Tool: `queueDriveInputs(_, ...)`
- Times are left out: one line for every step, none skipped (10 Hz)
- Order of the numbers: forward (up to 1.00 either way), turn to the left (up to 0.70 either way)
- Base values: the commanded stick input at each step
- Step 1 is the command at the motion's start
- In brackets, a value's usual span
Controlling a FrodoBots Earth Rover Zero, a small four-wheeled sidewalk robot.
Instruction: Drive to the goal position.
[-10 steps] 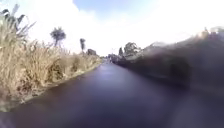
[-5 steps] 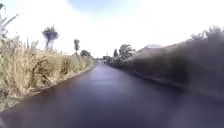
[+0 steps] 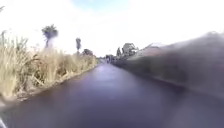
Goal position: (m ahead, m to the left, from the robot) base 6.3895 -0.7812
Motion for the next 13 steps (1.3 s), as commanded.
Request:
queueDriveInputs(1.0,0.0)
queueDriveInputs(1.0,0.0)
queueDriveInputs(1.0,0.0)
queueDriveInputs(1.0,0.0)
queueDriveInputs(1.0,0.0)
queueDriveInputs(1.0,0.0)
queueDriveInputs(1.0,0.0)
queueDriveInputs(1.0,0.0)
queueDriveInputs(1.0,0.0)
queueDriveInputs(1.0,-0.23)
queueDriveInputs(1.0,-0.29)
queueDriveInputs(1.0,-0.25)
queueDriveInputs(1.0,-0.13)
